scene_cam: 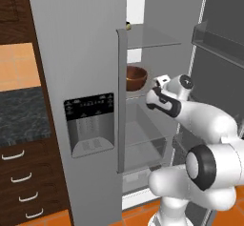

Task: Pick the chicken drumstick and carrot from their plates and place them in the bowl. Then put the bowl in the fridge.

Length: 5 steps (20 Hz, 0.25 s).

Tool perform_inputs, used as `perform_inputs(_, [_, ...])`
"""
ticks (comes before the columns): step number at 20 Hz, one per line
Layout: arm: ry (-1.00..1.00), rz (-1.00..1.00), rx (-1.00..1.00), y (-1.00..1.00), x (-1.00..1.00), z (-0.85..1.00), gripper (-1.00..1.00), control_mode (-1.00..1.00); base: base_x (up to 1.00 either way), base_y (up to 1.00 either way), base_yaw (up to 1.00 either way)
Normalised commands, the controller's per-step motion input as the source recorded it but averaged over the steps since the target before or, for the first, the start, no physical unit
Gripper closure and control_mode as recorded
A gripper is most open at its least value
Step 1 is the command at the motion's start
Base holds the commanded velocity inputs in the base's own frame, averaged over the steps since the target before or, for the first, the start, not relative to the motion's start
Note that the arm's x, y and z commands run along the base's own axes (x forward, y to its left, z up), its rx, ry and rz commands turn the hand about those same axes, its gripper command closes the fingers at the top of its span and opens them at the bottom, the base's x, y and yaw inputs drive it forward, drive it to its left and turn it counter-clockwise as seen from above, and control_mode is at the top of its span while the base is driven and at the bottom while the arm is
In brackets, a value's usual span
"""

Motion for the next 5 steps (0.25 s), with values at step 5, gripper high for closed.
perform_inputs(5, [0.19,-0.08,0.01,0.08,-1.0,0.18,-1.0,-1.0,0.0,0.0,0.0])
